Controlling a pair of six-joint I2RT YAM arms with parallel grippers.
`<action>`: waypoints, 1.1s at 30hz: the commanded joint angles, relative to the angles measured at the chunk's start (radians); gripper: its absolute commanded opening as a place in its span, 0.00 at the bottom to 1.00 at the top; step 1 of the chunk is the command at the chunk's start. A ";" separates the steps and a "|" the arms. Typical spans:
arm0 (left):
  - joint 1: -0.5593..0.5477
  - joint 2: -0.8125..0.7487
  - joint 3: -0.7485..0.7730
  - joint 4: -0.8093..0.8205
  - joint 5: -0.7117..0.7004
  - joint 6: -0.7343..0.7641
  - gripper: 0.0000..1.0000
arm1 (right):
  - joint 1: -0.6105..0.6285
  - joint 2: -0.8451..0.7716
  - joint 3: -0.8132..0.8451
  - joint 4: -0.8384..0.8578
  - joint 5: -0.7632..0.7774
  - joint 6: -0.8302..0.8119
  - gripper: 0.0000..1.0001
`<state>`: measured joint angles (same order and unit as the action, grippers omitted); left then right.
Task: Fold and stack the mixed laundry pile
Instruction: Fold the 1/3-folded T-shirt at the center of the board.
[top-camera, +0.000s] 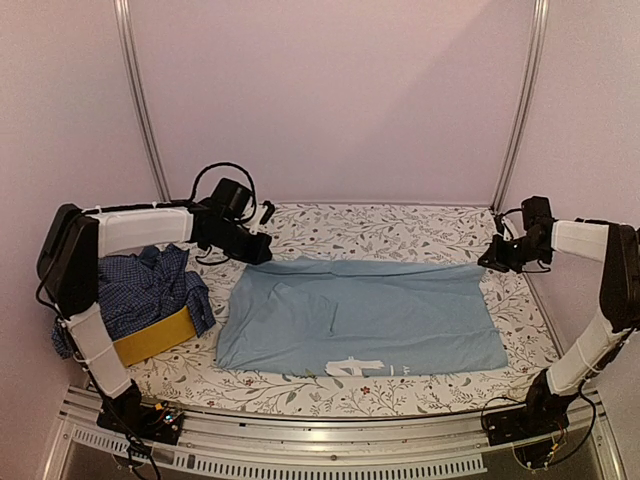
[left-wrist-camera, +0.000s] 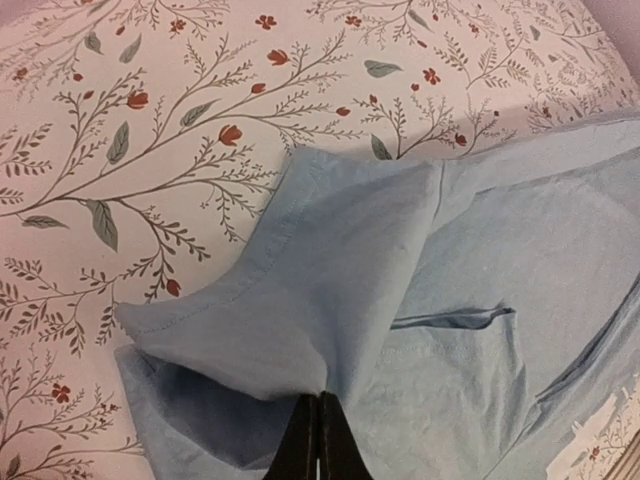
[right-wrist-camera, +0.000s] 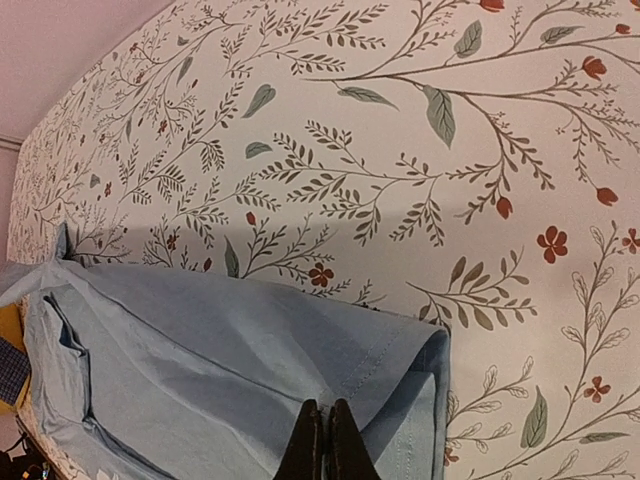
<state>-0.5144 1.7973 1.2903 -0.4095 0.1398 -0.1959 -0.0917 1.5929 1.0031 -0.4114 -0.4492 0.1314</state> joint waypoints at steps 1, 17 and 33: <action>-0.030 -0.076 -0.072 0.012 -0.025 -0.028 0.00 | -0.017 -0.078 -0.056 -0.029 0.077 0.043 0.00; -0.093 -0.104 -0.245 -0.006 -0.099 -0.104 0.00 | -0.022 -0.133 -0.217 -0.041 0.124 0.172 0.00; -0.096 -0.229 -0.250 -0.015 -0.109 -0.102 0.00 | -0.049 -0.131 -0.134 -0.045 0.195 0.141 0.00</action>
<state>-0.5961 1.6051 1.0851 -0.4400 -0.0032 -0.2993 -0.1322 1.4246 0.8669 -0.4698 -0.2913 0.2886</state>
